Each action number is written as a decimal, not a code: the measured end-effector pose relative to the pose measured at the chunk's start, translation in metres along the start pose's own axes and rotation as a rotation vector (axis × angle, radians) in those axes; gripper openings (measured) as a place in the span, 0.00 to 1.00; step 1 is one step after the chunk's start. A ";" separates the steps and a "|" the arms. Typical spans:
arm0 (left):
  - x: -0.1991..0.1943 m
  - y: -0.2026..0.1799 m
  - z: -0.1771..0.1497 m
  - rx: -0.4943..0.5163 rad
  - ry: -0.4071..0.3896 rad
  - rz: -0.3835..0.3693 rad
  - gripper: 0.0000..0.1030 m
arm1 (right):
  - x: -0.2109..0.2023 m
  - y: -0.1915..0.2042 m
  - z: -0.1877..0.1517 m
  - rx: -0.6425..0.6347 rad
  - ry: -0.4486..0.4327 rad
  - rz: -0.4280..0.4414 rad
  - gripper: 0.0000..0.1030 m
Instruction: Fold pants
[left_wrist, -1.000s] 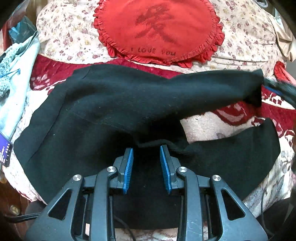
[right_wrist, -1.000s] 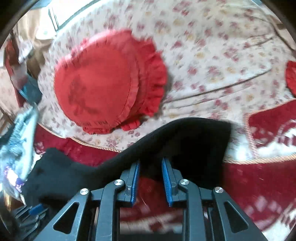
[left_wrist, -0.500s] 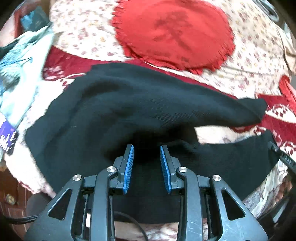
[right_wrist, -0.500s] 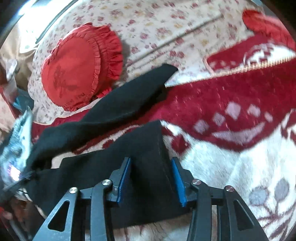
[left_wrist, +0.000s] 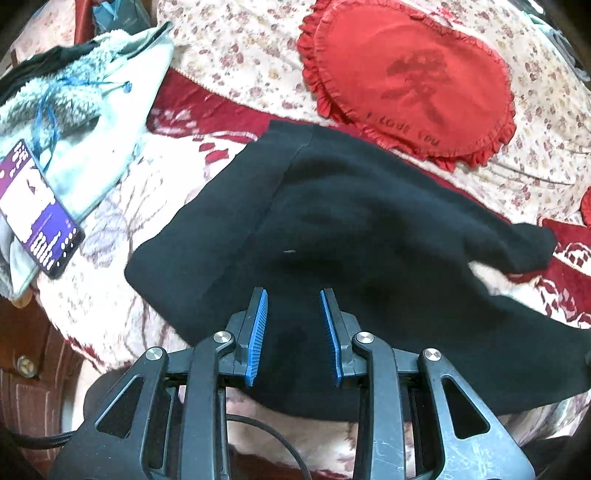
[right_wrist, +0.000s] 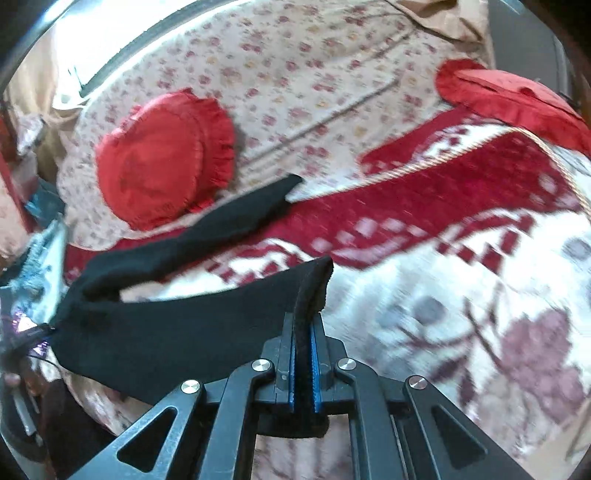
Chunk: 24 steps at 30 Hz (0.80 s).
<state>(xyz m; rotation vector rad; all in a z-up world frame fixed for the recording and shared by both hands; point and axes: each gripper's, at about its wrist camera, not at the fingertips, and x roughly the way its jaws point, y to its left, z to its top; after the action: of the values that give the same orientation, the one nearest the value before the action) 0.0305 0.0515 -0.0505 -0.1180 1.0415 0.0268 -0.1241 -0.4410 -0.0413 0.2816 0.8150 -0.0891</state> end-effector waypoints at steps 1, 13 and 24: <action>0.002 0.001 -0.003 0.002 0.007 0.001 0.26 | 0.003 -0.004 -0.002 -0.004 0.010 -0.033 0.05; -0.005 -0.003 -0.006 0.033 -0.041 0.027 0.26 | 0.011 0.005 0.006 -0.047 0.002 -0.163 0.24; 0.003 -0.001 0.004 0.018 -0.029 0.033 0.26 | 0.051 0.185 0.012 -0.231 0.060 0.455 0.25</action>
<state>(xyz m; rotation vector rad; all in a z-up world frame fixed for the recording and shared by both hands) 0.0355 0.0510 -0.0513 -0.0837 1.0149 0.0490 -0.0465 -0.2655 -0.0313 0.2461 0.7953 0.4392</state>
